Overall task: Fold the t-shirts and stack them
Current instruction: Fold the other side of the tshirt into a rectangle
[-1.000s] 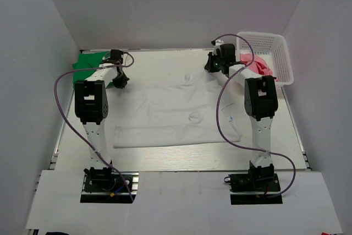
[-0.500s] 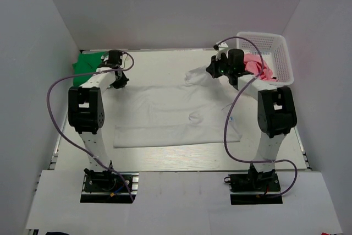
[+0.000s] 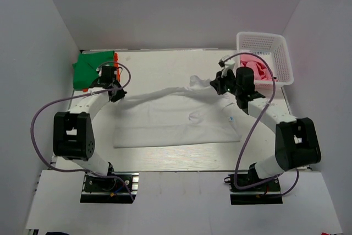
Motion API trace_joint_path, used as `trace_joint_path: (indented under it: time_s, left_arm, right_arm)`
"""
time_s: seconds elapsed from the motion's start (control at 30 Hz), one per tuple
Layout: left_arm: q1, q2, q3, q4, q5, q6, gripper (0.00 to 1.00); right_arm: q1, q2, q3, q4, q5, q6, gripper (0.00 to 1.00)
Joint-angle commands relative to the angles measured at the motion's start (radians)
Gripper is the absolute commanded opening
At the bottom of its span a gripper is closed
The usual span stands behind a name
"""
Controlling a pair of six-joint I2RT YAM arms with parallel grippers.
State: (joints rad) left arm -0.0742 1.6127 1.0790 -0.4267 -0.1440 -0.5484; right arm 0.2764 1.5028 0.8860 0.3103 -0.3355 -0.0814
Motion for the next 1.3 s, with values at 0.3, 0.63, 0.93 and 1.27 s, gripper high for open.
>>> trace_joint_path:
  time_s: [0.3,0.63,0.93,1.27]
  left_arm:
    - [-0.003,-0.301,-0.280,0.080,0.015,-0.039,0.00]
    - [-0.003,-0.341,-0.310,0.020,-0.092,-0.087,0.00]
    - [-0.003,-0.399,-0.378,-0.126,-0.144,-0.274,0.23]
    - [0.008,-0.637,-0.271,-0.468,-0.296,-0.510,1.00]
  right_arm:
    - [0.004,-0.348,-0.252,-0.017,0.084,0.026,0.00]
    - [0.006,-0.472,-0.357,-0.074,0.141,0.074,0.00]
    - [0.006,-0.562,-0.521,-0.129,0.143,0.312,0.16]
    - [0.001,-0.805,-0.565,-0.387,0.273,0.556,0.90]
